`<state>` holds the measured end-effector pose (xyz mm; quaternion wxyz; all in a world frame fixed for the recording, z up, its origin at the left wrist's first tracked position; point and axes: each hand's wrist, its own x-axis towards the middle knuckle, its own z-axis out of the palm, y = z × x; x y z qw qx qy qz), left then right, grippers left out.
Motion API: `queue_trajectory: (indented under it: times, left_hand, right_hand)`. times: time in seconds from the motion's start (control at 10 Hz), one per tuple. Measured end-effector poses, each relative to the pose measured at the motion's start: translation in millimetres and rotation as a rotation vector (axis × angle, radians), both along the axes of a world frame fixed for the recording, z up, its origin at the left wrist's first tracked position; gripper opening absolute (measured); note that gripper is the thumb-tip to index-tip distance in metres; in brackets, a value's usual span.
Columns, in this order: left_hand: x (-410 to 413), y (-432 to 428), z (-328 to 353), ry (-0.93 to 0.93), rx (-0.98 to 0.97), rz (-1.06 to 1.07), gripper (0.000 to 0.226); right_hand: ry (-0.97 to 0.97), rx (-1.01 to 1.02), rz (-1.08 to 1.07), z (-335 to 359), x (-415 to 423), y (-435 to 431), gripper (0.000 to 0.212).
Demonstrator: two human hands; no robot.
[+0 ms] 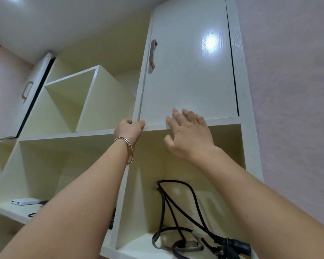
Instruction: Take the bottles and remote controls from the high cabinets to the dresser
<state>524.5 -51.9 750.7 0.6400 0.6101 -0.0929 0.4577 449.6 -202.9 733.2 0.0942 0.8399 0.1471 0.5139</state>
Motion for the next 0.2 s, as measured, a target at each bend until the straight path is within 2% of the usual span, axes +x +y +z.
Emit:
queue_trajectory:
  times: [0.1,0.2]
  left_hand:
    - [-3.9,3.2,-12.5,-0.012,0.185,0.136,0.041]
    - [-11.8,10.6,-25.2,-0.027,0.287,0.141,0.046]
  right_hand:
    - [0.008,-0.025,0.015,0.7,-2.3,-3.9,0.056]
    - [-0.003,-0.069,0.041,-1.2,-10.1,-13.1,0.051]
